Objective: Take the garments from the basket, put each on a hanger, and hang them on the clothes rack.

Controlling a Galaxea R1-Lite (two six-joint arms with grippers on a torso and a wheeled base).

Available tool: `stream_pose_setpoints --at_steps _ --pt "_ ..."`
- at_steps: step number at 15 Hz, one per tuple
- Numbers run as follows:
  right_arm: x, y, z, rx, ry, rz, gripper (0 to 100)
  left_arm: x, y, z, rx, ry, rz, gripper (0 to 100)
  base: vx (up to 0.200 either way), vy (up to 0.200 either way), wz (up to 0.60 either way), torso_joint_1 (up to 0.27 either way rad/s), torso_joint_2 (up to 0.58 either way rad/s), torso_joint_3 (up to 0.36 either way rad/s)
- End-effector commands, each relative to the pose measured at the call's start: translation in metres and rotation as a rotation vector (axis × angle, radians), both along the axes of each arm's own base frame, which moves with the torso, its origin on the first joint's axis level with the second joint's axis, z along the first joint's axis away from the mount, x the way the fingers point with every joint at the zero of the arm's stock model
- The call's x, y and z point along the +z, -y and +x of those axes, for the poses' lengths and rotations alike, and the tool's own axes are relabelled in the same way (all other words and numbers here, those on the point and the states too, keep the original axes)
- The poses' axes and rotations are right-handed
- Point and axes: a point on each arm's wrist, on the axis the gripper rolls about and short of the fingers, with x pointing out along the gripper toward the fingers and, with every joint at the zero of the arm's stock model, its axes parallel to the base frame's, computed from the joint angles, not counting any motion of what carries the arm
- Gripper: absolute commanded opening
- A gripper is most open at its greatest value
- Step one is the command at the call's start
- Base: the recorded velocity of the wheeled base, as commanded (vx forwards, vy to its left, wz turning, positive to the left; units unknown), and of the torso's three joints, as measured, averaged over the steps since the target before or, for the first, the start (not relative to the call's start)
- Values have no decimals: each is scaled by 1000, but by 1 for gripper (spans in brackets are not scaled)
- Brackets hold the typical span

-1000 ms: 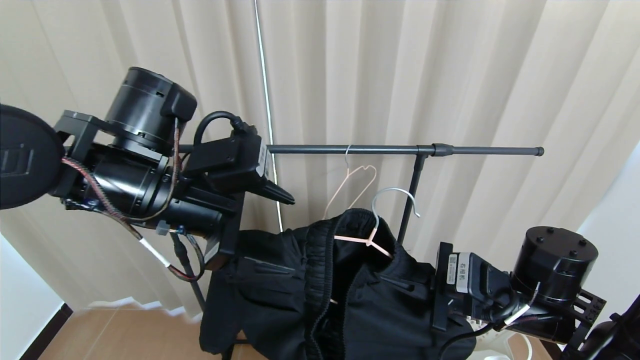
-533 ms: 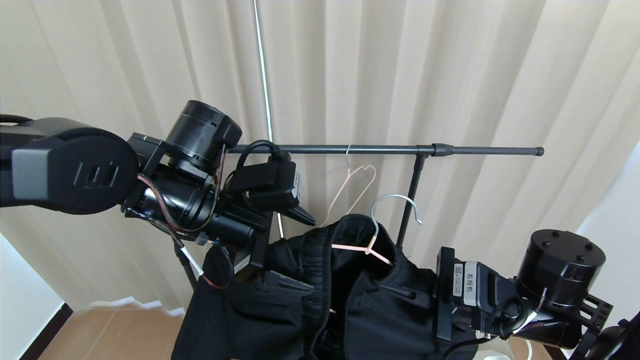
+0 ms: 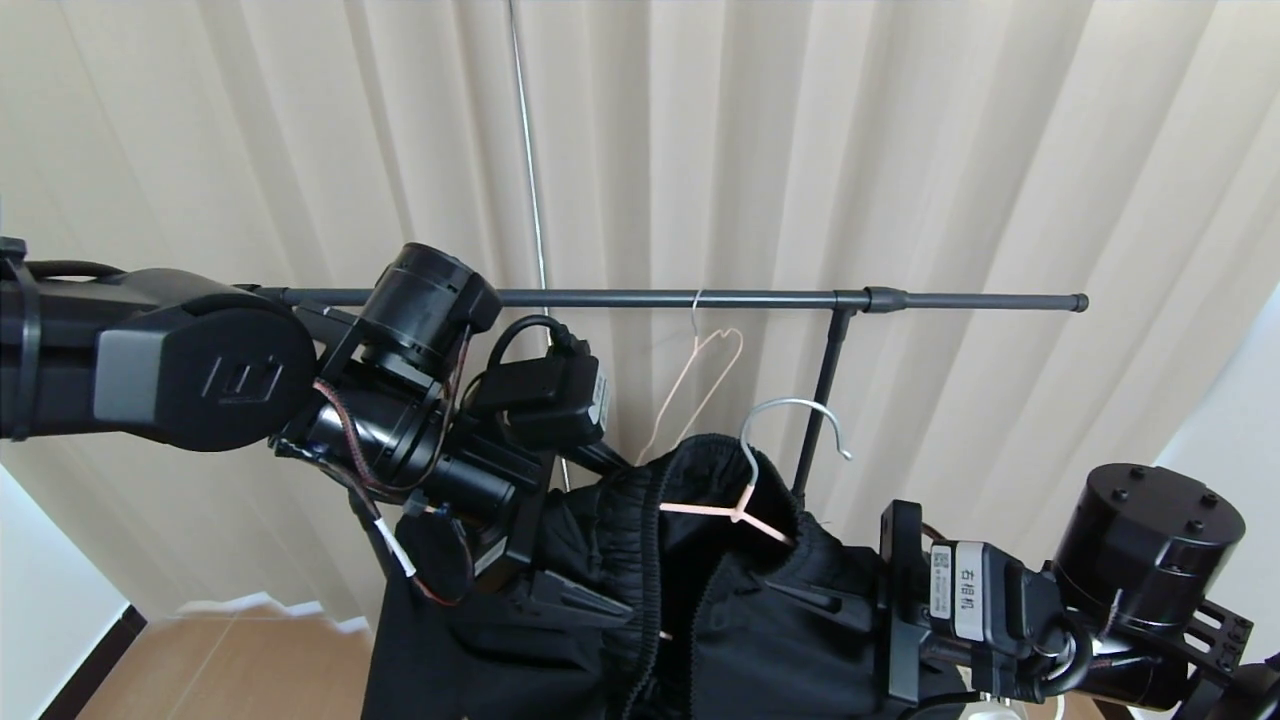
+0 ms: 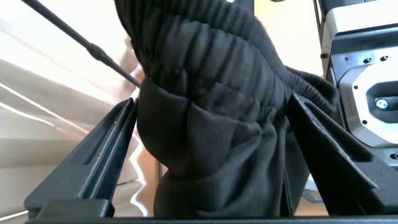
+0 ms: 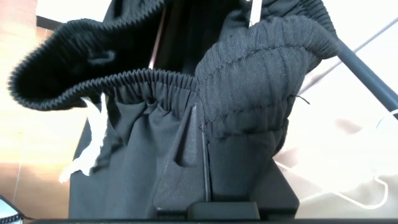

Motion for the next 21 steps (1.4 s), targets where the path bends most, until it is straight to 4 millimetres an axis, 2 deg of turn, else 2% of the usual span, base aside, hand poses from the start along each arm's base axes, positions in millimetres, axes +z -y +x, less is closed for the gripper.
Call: stream_pose_setpoints --at_steps 1,4,5,16,17,21 --pt "3 -1 -2 7 11 7 0 -1 0 0 0 -5 2 100 0 0 0 0 0 0" --pt "4 0 -3 7 15 9 0 -2 4 -2 3 -29 4 100 0 0 0 0 0 0" --pt "4 0 -3 7 15 9 0 -2 5 -2 9 -38 1 0 0 0 0 0 0 0" --pt "3 -2 -2 -84 35 -10 0 -1 5 -4 10 -30 5 0 0 0 0 0 0 0" --pt "4 -2 -2 -83 35 -9 100 -1 4 -4 11 -28 5 0 0 0 0 0 0 0" --pt "11 2 -3 -84 49 12 100 5 0 -5 24 -12 -5 0 0 0 0 0 0 0"
